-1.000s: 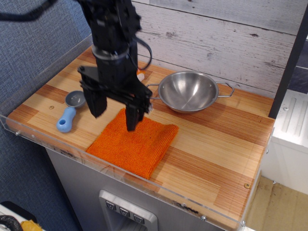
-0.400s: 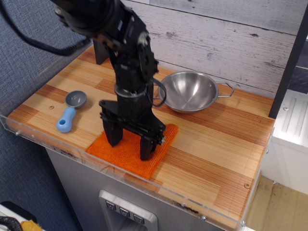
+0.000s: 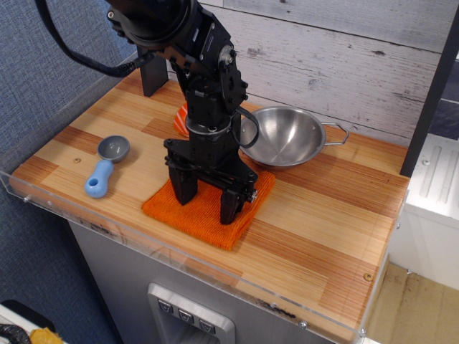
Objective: Move cloth from center front. cloth is now slightly right front.
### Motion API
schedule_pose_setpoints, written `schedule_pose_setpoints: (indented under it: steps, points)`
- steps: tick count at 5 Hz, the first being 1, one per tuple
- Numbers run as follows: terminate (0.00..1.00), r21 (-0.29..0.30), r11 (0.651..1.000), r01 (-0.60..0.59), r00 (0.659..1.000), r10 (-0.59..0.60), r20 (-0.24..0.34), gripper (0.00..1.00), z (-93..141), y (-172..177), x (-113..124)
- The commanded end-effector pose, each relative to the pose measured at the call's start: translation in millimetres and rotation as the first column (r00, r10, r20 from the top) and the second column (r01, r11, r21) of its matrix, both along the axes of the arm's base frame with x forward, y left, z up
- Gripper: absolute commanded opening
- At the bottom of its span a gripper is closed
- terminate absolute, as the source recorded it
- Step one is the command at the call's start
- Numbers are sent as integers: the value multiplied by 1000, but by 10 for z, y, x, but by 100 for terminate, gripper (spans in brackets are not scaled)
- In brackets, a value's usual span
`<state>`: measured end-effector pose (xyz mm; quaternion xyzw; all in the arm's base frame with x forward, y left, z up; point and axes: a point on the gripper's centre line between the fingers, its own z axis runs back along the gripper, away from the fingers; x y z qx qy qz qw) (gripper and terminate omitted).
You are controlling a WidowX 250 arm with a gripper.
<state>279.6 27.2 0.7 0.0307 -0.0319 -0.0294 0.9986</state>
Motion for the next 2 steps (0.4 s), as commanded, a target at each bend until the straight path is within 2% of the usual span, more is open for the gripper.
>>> schedule_pose_setpoints:
  steps: [1, 2]
  points:
    - [0, 76, 997, -32, 999, 31, 8, 100, -526, -51, -179]
    - [0, 82, 994, 71, 992, -79, 94, 100, -141, -452, -401]
